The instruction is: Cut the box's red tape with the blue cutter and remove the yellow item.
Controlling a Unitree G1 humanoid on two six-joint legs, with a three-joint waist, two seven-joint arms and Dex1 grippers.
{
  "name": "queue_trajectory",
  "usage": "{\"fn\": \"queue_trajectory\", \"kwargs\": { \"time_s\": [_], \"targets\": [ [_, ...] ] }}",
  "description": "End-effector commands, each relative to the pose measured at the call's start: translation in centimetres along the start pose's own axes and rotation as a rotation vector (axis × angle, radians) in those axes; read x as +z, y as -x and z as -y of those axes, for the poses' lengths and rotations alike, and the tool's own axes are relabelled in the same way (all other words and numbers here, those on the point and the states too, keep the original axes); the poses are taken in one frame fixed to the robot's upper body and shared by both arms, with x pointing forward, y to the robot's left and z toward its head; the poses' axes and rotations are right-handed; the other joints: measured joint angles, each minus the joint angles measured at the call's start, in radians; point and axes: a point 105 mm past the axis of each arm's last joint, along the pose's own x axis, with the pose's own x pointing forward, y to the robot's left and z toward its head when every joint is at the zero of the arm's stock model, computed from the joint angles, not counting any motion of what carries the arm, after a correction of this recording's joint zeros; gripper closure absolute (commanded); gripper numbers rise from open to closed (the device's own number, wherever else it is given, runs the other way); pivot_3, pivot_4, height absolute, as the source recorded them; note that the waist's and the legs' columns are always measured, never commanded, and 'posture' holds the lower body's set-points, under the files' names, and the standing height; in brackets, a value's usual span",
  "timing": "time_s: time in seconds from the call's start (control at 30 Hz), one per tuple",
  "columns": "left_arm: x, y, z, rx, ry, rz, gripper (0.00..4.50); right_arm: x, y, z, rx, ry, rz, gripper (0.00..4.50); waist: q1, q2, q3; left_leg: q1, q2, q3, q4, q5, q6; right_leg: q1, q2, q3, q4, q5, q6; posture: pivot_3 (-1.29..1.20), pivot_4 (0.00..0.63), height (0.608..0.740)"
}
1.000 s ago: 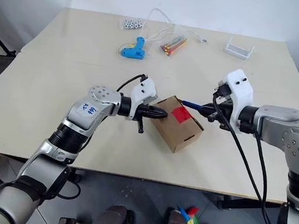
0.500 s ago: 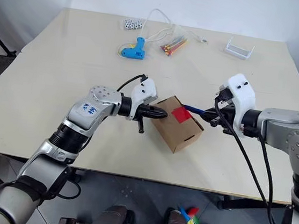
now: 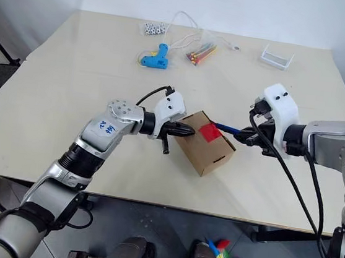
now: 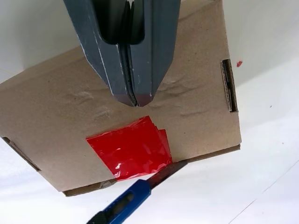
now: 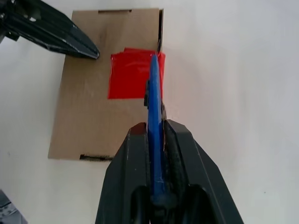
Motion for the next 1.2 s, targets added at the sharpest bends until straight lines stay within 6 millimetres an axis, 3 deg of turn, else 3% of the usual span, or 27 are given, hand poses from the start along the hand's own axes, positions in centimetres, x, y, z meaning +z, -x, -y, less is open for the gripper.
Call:
{"fn": "queue_trajectory", "kwargs": {
  "time_s": [0.03, 0.63, 1.2],
  "targets": [
    [-3.2, -0.8, 0.9, -0.023, 0.061, -0.115, 4.5, -1.0, 0.6, -0.1, 0.008, -0.011, -0.048, 4.33, 0.0, 0.0, 0.0, 0.0, 0.0, 0.0, 0.0, 0.0, 0.0, 0.0, 0.0, 0.0, 0.0, 0.0, 0.0, 0.0, 0.15, 0.74],
    [-3.0, -0.8, 1.0, -0.026, 0.063, -0.103, 4.5, -2.1, 1.1, 0.5, -0.005, -0.034, -0.103, 4.33, 0.0, 0.0, 0.0, 0.0, 0.0, 0.0, 0.0, 0.0, 0.0, 0.0, 0.0, 0.0, 0.0, 0.0, 0.0, 0.0, 0.15, 0.74],
    [-3.2, -0.8, 0.9, -0.016, 0.072, -0.102, 4.5, -5.1, 1.5, 0.5, 0.018, -0.109, -0.22, 4.33, -0.001, 0.001, -0.002, 0.0, 0.0, -0.001, 0.0, 0.0, 0.0, 0.001, 0.0, 0.0, -0.001, 0.0, 0.0, 0.0, 0.15, 0.74]
  ]
}}
